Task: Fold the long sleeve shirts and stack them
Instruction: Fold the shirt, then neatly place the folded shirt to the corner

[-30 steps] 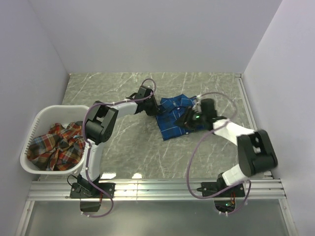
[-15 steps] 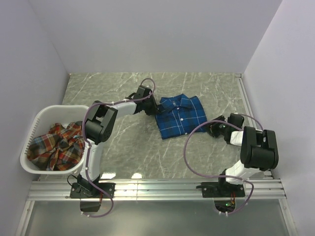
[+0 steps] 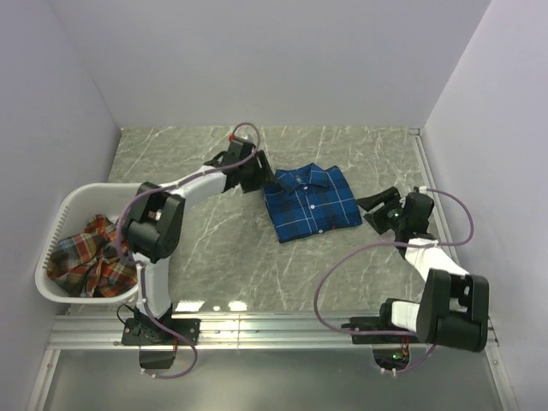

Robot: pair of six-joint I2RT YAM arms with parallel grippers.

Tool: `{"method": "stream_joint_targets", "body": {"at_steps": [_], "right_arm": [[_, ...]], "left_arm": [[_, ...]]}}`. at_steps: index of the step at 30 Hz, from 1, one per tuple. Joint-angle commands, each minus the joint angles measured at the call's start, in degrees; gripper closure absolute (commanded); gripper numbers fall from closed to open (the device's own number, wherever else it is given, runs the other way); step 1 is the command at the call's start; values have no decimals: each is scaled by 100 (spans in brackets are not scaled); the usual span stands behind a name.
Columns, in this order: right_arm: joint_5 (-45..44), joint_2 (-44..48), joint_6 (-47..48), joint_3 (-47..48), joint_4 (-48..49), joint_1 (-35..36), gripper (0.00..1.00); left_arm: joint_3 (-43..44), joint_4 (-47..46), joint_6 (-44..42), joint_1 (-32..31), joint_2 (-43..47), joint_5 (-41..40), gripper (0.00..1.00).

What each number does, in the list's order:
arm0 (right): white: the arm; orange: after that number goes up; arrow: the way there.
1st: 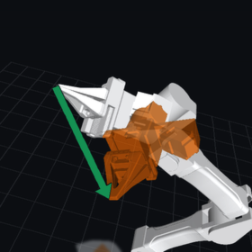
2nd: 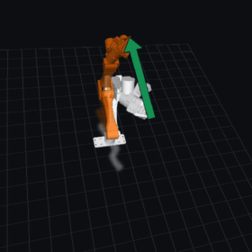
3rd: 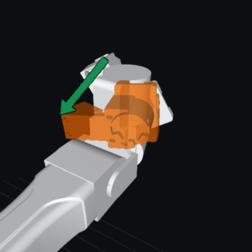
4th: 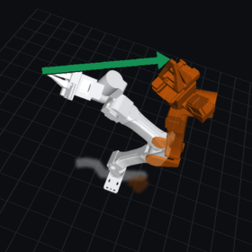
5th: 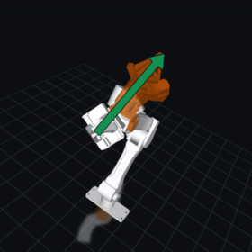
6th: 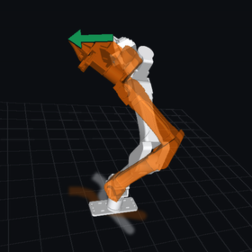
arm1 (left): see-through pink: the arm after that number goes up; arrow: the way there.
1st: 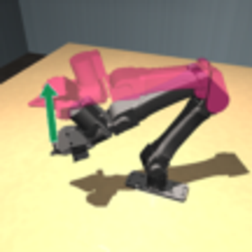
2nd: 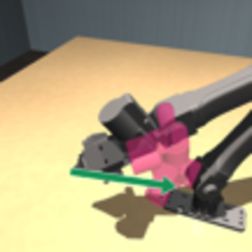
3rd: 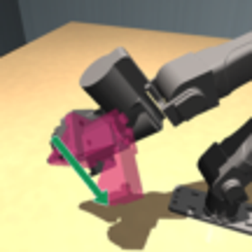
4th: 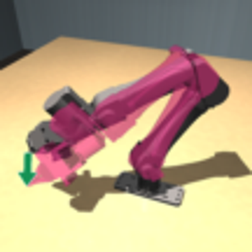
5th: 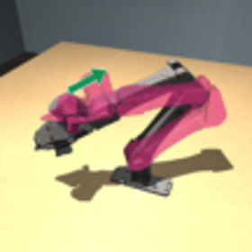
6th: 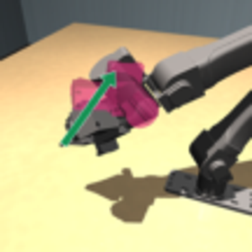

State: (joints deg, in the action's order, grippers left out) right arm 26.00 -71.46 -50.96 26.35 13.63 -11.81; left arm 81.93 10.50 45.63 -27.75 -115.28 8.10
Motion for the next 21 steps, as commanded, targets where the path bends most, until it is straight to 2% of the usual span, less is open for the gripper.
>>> {"method": "stream_joint_targets", "body": {"at_steps": [1,3,4,6,10,12,16,21], "right_arm": [[-384,562,-256,11,-658,398,24],[-639,975,-632,-208,-773,837,18],[-849,1202,-800,-296,-800,1030,16],[-1026,1415,-1378,-638,-687,1555,15],[-1781,1706,-2215,-1123,-204,2428,14],[-2045,1540,-2487,-1123,-106,2648,14],[-2353,891,-2910,-1123,559,3087,14],[-2485,37,-3314,-886,1133,3352,16]], "left_arm": [[156,381,-281,50,919,-572,29],[261,601,-370,94,1192,-704,19],[288,794,-466,164,1280,-722,18],[376,1075,-546,321,1534,-792,10],[219,1498,-826,700,2140,-1108,3],[-9,1586,-967,936,2613,-1283,1],[-554,1446,-1354,1148,3371,-2187,1],[-1292,1007,-1434,1272,3961,-2471,2]]}}
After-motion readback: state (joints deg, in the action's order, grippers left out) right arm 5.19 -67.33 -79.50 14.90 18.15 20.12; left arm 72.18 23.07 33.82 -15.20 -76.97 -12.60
